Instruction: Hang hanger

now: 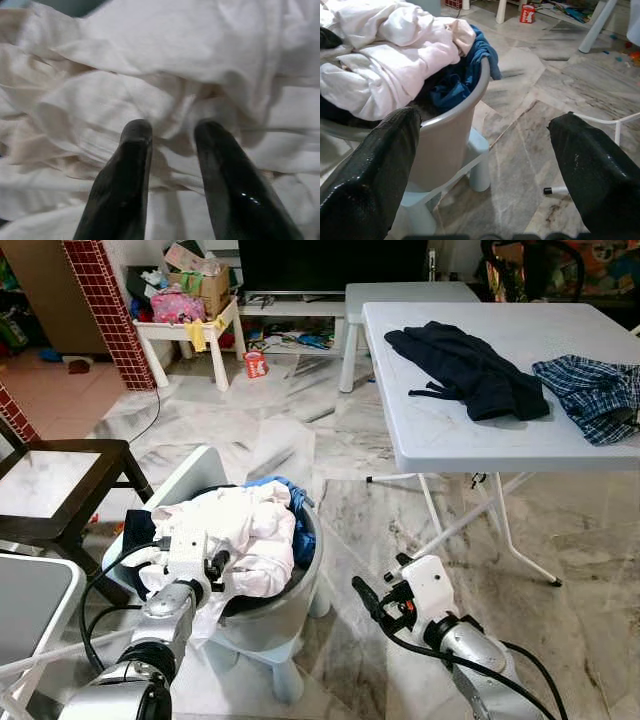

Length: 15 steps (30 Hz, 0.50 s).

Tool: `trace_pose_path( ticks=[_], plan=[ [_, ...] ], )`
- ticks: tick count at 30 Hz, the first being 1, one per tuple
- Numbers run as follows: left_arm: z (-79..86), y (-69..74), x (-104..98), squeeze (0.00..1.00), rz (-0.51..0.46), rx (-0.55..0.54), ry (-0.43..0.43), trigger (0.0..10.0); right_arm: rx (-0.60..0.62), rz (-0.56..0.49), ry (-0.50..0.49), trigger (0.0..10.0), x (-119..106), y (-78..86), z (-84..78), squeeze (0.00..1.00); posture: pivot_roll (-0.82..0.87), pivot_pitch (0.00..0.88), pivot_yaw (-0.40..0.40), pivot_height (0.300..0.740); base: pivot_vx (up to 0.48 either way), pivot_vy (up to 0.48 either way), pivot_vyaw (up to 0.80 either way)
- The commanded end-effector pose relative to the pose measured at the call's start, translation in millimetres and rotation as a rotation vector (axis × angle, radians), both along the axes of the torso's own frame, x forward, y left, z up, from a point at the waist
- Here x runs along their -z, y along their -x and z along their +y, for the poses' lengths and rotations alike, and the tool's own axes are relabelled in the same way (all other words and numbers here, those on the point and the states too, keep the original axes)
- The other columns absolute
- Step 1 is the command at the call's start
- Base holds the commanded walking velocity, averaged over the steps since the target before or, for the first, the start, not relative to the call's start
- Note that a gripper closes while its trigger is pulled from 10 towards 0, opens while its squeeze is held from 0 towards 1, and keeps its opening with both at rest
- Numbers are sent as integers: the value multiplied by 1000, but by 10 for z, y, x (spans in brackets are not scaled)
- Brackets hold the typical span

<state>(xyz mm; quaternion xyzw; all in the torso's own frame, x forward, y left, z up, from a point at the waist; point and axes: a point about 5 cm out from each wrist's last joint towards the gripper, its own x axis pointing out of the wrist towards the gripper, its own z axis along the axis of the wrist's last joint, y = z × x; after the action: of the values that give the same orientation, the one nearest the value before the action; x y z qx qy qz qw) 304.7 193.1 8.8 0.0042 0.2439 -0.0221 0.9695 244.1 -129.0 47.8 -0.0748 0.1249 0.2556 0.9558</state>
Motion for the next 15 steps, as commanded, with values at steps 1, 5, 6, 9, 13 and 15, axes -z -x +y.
trace_pose_path(
  ticks=[1,5,6,9,13,15],
  plan=[
    [-29,48,55,0,19,13,17,0,2,-9,6,10000,-25,-4,0,0,-188,10,29,740,0,0,0],
    [-116,65,71,0,0,30,41,0,1,-12,12,10000,-29,-9,3,0,-185,8,30,740,0,0,0],
    [-137,78,68,0,-26,36,43,0,1,-13,12,10000,-31,-10,2,0,-185,7,30,740,0,0,0],
    [-161,118,57,0,-91,56,34,0,3,-16,13,10000,-36,-9,-5,0,-180,6,30,740,0,0,0],
    [-68,316,23,0,-236,15,-44,0,11,-21,13,10000,-34,-14,-25,0,-159,5,23,740,0,0,0],
    [-38,394,-10,0,-283,-14,-62,0,12,-23,14,10000,-33,-21,-27,0,-150,2,19,740,0,0,0]
  ],
)
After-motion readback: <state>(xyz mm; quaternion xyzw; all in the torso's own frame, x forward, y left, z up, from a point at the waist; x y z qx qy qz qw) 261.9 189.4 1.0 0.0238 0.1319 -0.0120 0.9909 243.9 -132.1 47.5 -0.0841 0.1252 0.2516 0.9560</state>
